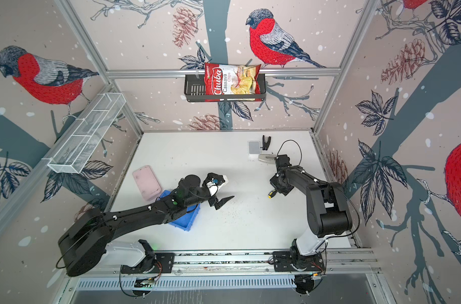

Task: Put the screwdriver in the bin
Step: Pick up the screwdriver from the middle-right of the table, then place the screwdriver in the bin.

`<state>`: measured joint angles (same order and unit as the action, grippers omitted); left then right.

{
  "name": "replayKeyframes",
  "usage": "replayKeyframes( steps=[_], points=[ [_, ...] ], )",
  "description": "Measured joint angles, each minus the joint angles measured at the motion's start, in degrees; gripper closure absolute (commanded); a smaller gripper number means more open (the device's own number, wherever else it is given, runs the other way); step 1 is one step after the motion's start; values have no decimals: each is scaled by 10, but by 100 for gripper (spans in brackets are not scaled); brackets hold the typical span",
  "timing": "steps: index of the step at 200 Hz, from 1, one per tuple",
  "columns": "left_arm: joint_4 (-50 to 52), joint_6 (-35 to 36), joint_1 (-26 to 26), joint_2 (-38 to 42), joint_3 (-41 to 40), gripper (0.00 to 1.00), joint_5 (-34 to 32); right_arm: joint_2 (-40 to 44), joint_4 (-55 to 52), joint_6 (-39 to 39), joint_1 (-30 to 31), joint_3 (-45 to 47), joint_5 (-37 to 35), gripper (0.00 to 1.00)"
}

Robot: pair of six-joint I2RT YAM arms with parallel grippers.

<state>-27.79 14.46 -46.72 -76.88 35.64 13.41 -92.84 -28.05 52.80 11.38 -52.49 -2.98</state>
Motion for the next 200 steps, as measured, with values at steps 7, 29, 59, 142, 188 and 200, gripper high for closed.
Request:
replayKeyframes(
  steps=[7, 29, 59, 142, 188, 200],
  points=[
    [-6, -13, 0, 2, -1, 2, -7, 4, -1, -8, 1, -1, -2, 100],
    [-28, -50, 1, 3, -2, 2, -21, 21, 0, -40, 7, -7, -9, 100],
    [-60, -111, 11, 3, -2, 2, -42, 56, 21, -107, 32, -20, -20, 100],
    [-109, -353, 80, 15, 11, 3, -39, 162, 185, -380, 138, -21, 41, 100],
    [-110, -478, 89, 19, 31, 4, -58, 170, 252, -498, 175, -18, 150, 100],
    [-118, -502, 89, 19, 33, 6, -56, 169, 266, -516, 187, -19, 176, 100]
  ],
)
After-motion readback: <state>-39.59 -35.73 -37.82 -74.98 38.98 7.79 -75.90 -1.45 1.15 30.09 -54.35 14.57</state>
